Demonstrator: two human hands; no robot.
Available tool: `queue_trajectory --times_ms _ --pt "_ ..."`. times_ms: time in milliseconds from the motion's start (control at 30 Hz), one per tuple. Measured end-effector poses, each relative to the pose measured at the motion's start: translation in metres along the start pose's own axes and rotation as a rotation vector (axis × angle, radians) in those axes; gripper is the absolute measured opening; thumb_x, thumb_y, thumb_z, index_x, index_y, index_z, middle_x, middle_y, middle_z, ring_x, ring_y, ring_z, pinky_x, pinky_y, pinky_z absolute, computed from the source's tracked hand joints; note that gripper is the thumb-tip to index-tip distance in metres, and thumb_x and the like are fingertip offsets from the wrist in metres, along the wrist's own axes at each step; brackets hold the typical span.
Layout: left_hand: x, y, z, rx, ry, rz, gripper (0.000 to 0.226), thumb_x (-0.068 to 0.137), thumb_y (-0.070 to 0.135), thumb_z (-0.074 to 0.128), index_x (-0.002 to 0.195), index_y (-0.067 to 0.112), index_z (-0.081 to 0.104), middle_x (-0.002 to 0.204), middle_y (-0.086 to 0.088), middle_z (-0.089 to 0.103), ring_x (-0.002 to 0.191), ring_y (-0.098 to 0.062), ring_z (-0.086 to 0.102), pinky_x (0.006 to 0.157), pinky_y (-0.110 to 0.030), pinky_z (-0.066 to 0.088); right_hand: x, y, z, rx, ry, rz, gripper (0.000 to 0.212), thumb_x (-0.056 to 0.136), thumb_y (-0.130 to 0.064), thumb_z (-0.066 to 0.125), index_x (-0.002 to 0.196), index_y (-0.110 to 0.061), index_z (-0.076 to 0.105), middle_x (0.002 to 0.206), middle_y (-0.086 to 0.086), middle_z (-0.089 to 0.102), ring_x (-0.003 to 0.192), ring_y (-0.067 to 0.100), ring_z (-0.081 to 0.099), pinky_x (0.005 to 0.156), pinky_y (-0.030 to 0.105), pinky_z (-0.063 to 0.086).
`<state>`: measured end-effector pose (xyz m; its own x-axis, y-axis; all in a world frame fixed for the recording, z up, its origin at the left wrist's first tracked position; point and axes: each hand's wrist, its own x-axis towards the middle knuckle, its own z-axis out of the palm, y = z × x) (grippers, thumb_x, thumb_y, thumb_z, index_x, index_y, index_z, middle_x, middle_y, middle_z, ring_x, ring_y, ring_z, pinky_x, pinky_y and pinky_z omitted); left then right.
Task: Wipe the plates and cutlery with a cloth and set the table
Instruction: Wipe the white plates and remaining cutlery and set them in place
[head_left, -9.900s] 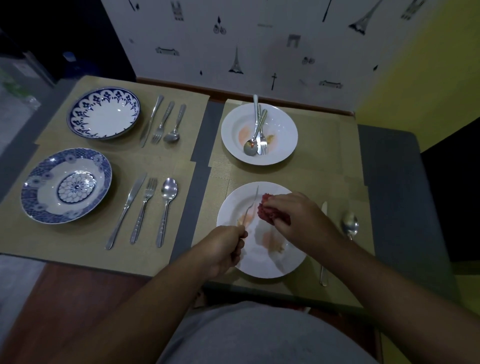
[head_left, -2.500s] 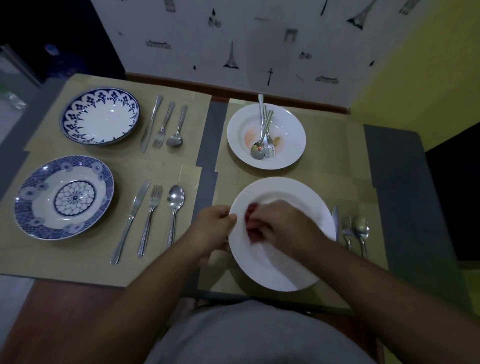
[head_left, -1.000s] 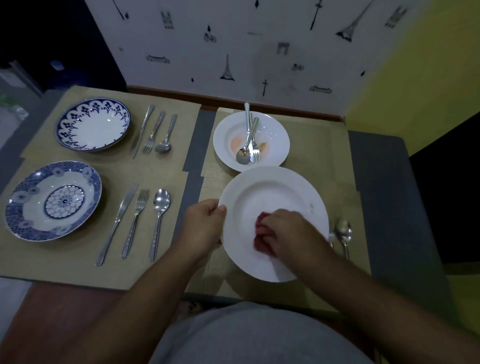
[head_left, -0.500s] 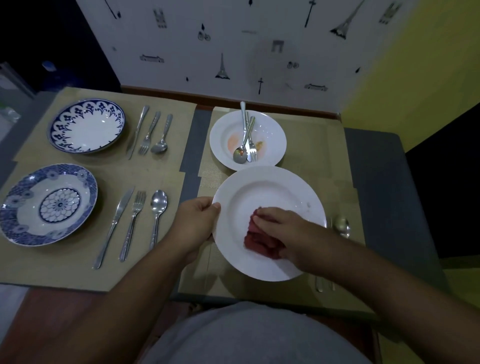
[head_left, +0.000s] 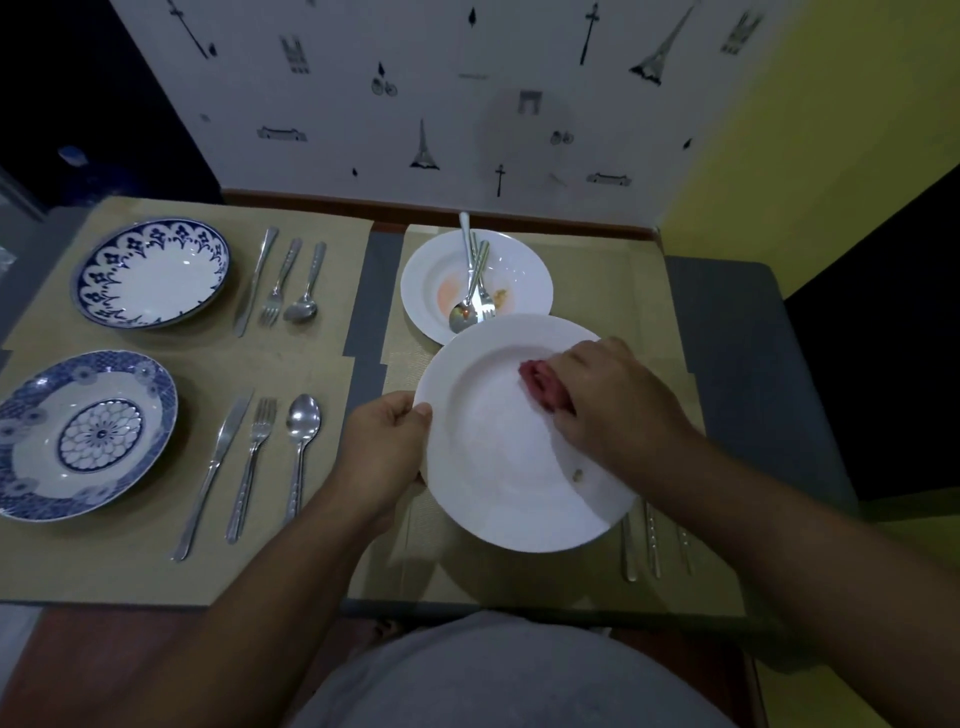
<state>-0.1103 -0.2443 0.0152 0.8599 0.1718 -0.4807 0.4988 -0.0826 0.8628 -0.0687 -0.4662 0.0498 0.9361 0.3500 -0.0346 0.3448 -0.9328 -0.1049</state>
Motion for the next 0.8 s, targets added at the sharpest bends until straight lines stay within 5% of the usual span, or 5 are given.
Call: queue_trajectory --times_ms 267,367,500,633,800 --pt "-0.001 -0.005 0.008 0.067 0.038 0.067 0.025 0.103 0.018 0.051 0.099 0.022 0.076 0.082 0.001 0.077 0.075 -0.019 0.073 0.057 -0.033 0.055 -0.053 -0.016 0.025 0.106 -0.267 0.117 0.024 0.088 -0.023 0.06 0.111 -0.021 0.052 0.104 0.0 0.057 0.099 0.018 0.048 0.075 0.03 0.044" --pt "-0.002 -0.006 0.009 0.045 0.033 0.03 0.025 0.104 0.017 0.051 0.102 0.019 0.076 0.084 -0.001 0.077 0.077 -0.021 0.074 0.061 -0.037 0.06 -0.051 -0.013 0.028 0.198 -0.222 0.074 0.029 0.087 -0.028 0.062 0.112 -0.023 0.05 0.099 0.001 0.06 0.096 0.021 0.052 0.07 0.033 0.044" --pt "-0.003 -0.003 0.013 0.078 0.015 0.062 0.026 0.104 0.016 0.05 0.096 0.019 0.075 0.088 -0.007 0.076 0.079 -0.024 0.073 0.058 -0.035 0.057 -0.05 -0.029 0.038 0.285 -0.266 -0.15 0.034 0.084 -0.026 0.068 0.117 -0.031 0.06 0.106 -0.004 0.063 0.096 0.017 0.053 0.085 0.036 0.05" --pt "0.001 -0.002 0.009 0.052 0.045 0.065 0.027 0.103 0.016 0.051 0.09 0.025 0.073 0.09 -0.008 0.076 0.082 -0.027 0.074 0.066 -0.042 0.062 -0.035 0.006 0.029 0.222 -0.3 -0.102 0.035 0.083 -0.044 0.049 0.102 -0.025 0.072 0.096 -0.001 0.068 0.091 0.021 0.06 0.083 0.036 0.048" --pt "0.002 -0.001 0.014 0.148 0.028 0.121 0.028 0.102 0.016 0.053 0.087 0.022 0.074 0.085 -0.007 0.075 0.078 -0.023 0.072 0.064 -0.036 0.058 -0.041 -0.011 0.044 0.146 -0.523 -0.288 0.057 0.074 -0.014 0.076 0.125 -0.036 0.062 0.119 -0.006 0.062 0.106 0.019 0.055 0.092 0.038 0.048"
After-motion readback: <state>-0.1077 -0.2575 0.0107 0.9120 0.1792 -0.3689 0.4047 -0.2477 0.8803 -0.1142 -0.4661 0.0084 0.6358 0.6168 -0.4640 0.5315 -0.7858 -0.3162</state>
